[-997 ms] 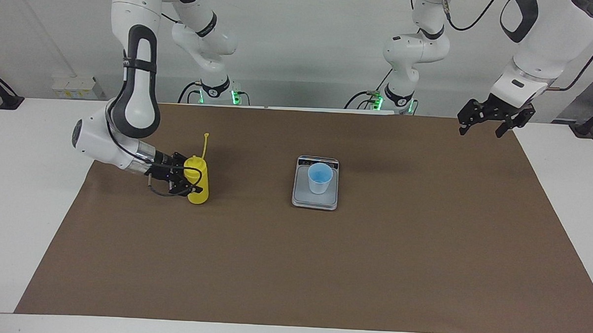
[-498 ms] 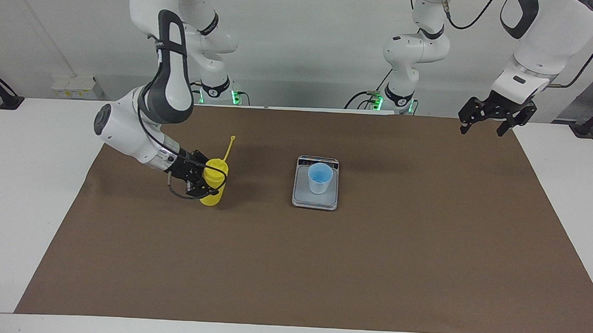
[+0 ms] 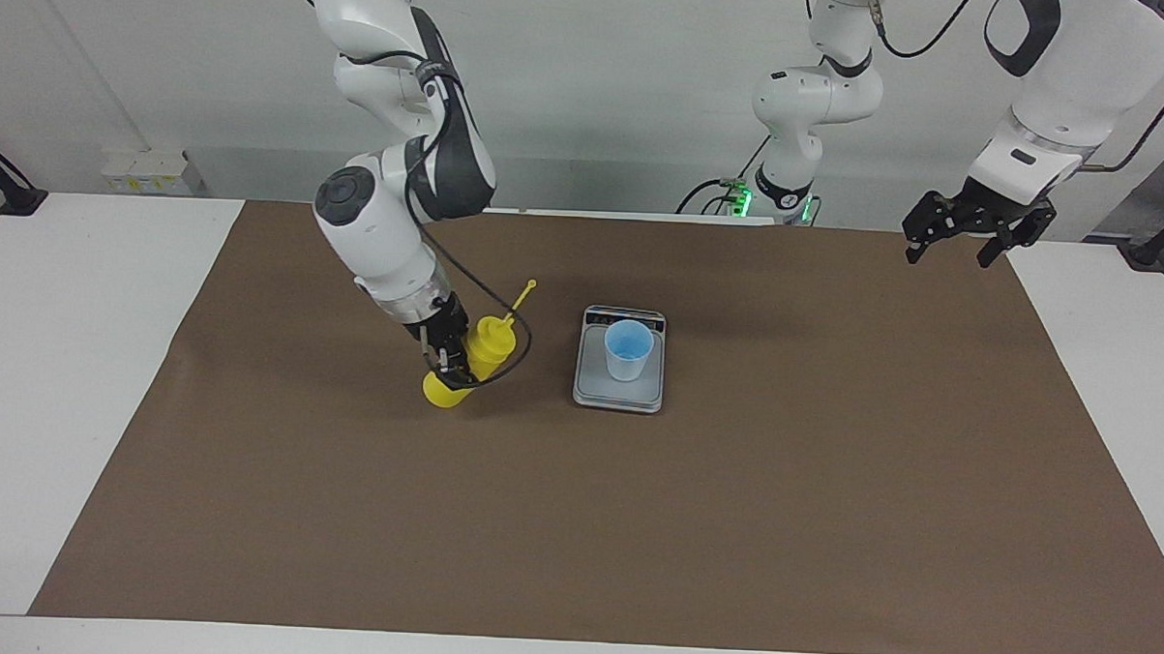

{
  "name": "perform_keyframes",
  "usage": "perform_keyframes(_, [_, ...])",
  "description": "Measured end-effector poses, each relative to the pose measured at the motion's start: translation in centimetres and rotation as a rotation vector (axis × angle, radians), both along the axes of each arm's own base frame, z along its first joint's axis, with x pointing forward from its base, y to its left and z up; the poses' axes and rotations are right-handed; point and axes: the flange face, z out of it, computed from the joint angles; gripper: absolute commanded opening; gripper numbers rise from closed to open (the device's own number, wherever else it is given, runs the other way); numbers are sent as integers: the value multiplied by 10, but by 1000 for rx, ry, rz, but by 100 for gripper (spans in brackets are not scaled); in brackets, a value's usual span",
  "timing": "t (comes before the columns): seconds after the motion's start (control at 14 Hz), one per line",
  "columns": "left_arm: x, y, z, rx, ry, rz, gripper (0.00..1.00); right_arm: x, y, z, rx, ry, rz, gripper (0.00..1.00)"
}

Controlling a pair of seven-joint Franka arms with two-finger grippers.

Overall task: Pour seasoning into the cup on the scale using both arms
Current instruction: 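Lift the yellow bottle with the right gripper over the blue cup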

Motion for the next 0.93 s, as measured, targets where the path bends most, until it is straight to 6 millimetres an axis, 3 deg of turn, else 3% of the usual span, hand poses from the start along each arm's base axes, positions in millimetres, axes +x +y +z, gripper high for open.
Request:
perform_keyframes(0.36, [0, 0, 0, 0, 0, 1, 100, 10, 58, 24, -175, -125, 32, 0])
perform_keyframes(0.57, [0, 0, 0, 0, 0, 1, 100, 16, 83, 30, -242, -179, 72, 0])
perform_keyframes(0.93, [0, 0, 0, 0, 0, 1, 100, 3, 123, 31, -459, -295, 180, 0])
